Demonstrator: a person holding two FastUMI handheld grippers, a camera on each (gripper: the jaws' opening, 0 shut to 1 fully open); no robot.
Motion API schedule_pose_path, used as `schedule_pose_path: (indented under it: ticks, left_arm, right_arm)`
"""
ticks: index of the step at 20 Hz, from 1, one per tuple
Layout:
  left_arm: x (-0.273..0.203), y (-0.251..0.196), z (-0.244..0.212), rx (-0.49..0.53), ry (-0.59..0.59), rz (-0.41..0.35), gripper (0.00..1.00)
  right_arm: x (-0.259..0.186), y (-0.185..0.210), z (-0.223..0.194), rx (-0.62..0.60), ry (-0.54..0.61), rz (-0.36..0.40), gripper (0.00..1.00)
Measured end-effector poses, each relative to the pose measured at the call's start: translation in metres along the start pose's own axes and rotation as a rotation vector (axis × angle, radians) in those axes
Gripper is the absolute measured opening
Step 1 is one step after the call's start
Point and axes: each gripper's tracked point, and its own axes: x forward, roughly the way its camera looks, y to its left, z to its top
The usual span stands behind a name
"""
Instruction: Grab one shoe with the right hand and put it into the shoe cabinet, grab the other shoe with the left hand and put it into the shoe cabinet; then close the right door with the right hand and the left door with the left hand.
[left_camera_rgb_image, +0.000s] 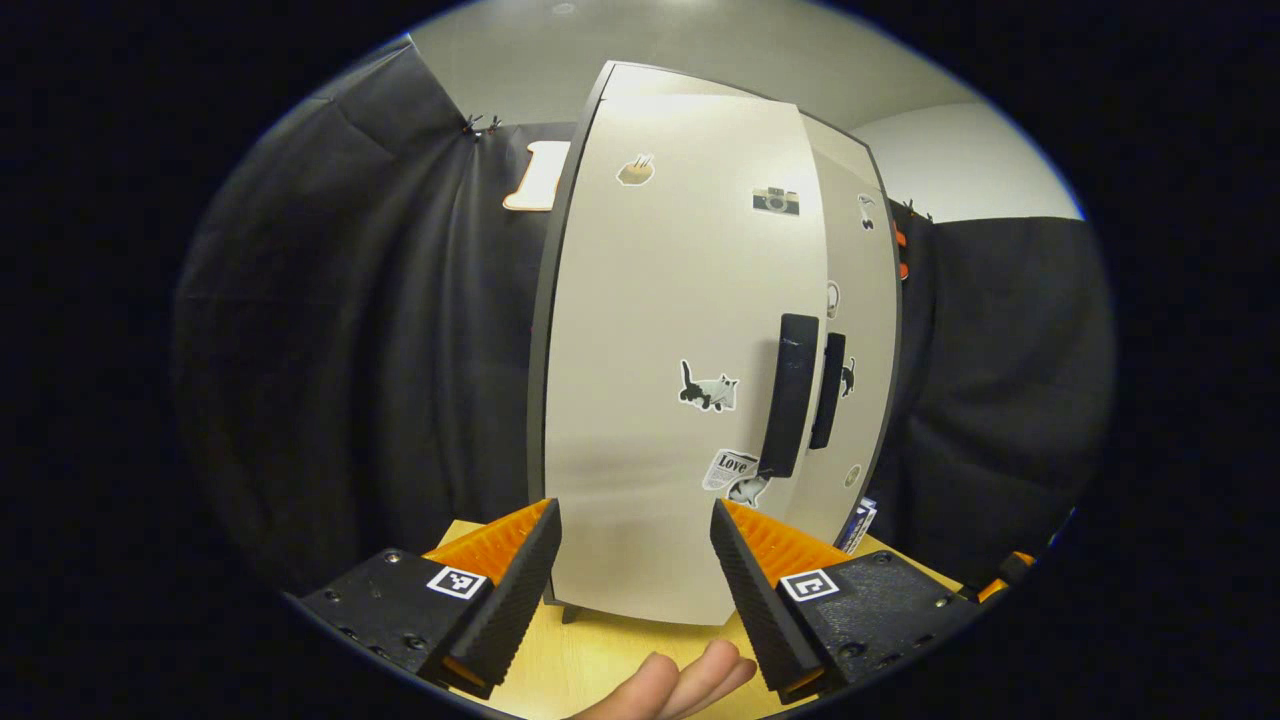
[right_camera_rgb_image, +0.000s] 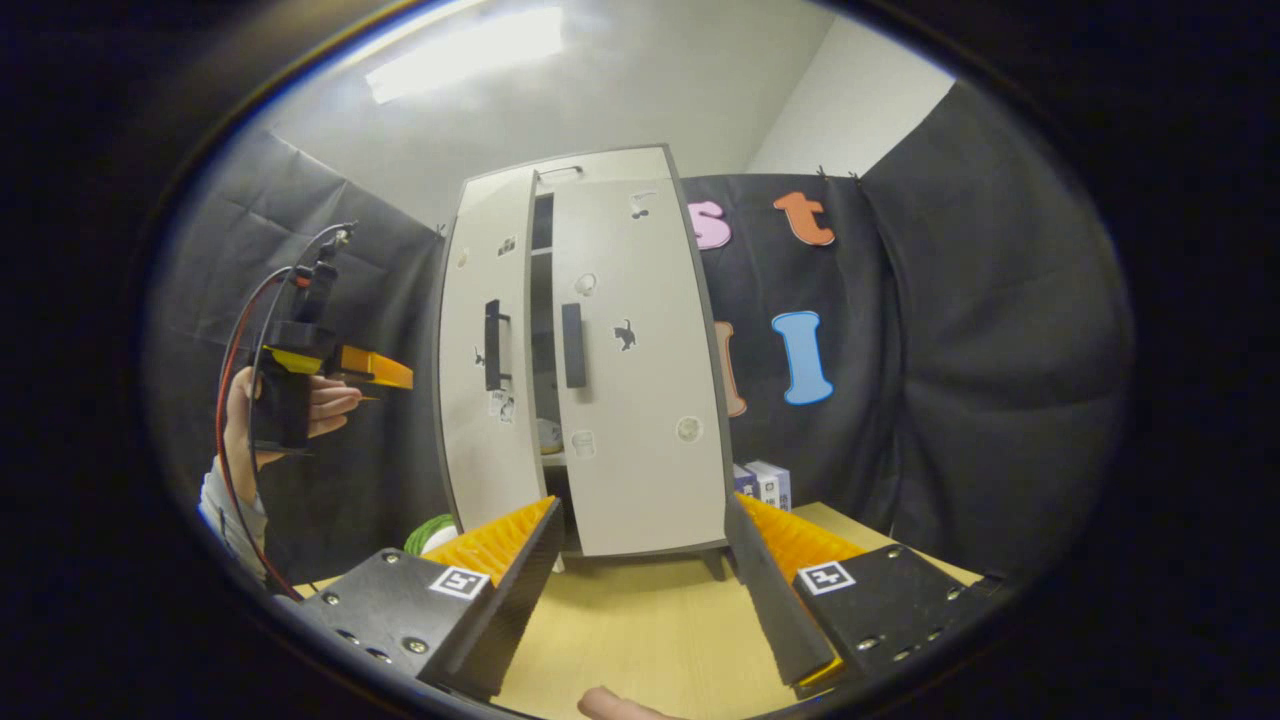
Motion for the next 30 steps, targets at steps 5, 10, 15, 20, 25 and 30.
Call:
schedule_pose_path:
  ticks: [5, 10, 15, 20, 25, 30]
  left_arm:
    - [-0.032, 0.001, -0.016, 0.027, 0.003, 0.02, 0.92]
    - [-0.068, 0.005, -0.031, 0.034, -0.022, 0.059, 0.92]
    - [-0.112, -0.002, -0.026, 0.082, -0.161, 0.081, 0.87]
    - [-0.158, 0.008, -0.024, 0.058, -0.29, 0.187, 0.91]
    - [-0.165, -0.014, -0.037, 0.057, -0.254, 0.128, 0.92]
    - [-0.155, -0.023, -0.055, 0.052, -0.193, 0.081, 0.92]
  right_arm:
    - [0.004, 0.013, -0.007, -0.001, 0.031, -0.008, 0.96]
    - [0.005, 0.026, 0.007, 0.027, 0.013, -0.01, 0.94]
    - [-0.008, 0.037, 0.022, 0.017, -0.008, 0.0, 0.96]
    - [-0.02, 0.033, 0.027, 0.024, -0.033, -0.013, 0.96]
    - [-0.026, 0.041, 0.032, 0.003, -0.042, -0.009, 0.96]
    - [-0.029, 0.04, 0.035, 0.005, -0.043, -0.022, 0.96]
